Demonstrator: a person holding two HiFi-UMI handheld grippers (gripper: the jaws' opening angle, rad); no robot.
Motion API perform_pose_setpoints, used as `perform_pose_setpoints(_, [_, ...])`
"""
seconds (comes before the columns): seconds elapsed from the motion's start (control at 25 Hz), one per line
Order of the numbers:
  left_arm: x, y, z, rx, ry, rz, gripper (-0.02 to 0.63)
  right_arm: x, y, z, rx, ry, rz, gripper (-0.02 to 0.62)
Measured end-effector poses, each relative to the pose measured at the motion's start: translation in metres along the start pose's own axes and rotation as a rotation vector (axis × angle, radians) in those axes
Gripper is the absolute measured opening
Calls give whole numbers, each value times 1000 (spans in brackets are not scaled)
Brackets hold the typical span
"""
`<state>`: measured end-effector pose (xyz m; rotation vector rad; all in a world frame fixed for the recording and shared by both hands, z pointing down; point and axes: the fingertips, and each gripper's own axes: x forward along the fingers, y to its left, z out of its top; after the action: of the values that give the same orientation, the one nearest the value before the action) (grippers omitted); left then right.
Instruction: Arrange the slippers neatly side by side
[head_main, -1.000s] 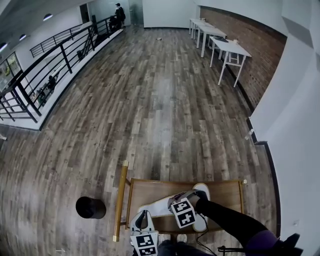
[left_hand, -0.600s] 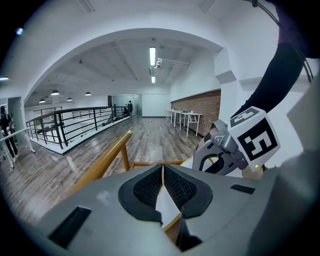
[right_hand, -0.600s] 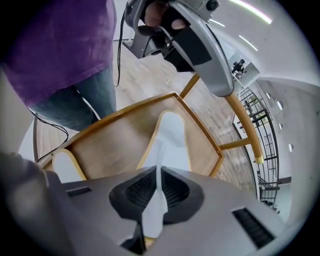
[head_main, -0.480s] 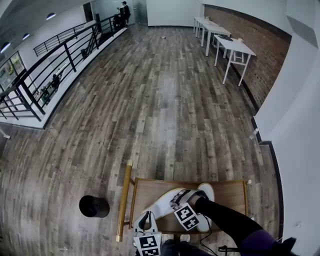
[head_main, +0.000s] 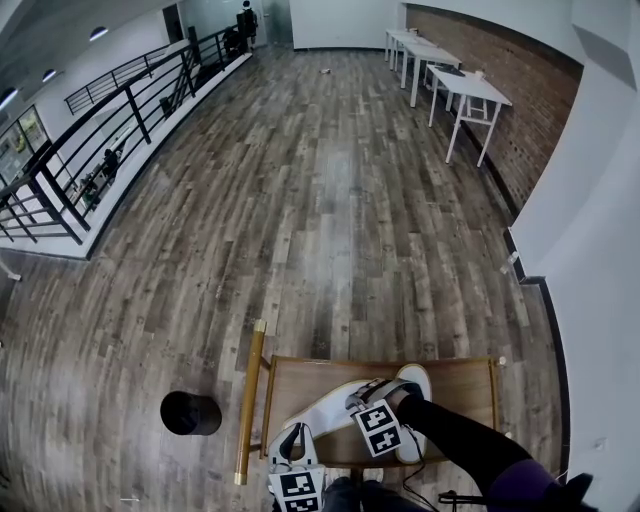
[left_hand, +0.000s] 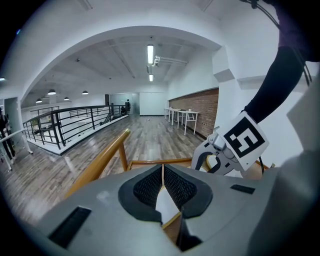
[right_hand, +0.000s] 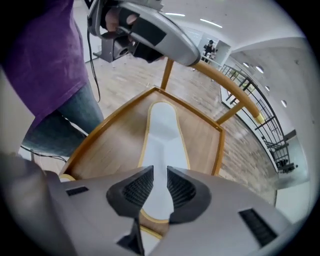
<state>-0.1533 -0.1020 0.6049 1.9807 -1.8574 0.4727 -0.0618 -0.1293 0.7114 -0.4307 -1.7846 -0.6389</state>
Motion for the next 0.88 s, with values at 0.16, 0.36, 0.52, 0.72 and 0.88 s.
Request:
perform_pose_setpoints(0.16, [17,-17,-3,75,30,-91,12,-39,-35,-1,292,-150,-178,60])
perform_pose_setpoints(0.36, [46,-47,-11,141,64,-188,12,-124,-67,-32,889,-447,-449,60])
perform_pose_setpoints(0.52, [67,-70,-27,193,140,-285,12,-181,-51,-78,1207,-549,-710,58])
perform_pose_setpoints(0.72, [89,-89,-47,429,288,-443,90,-209,-6,-108,1437,-557,-895,58])
perform_pose_setpoints(0.88, [100,-98,-64,597,444,-554,114,-209,21,-113,1542,-564,-907,58])
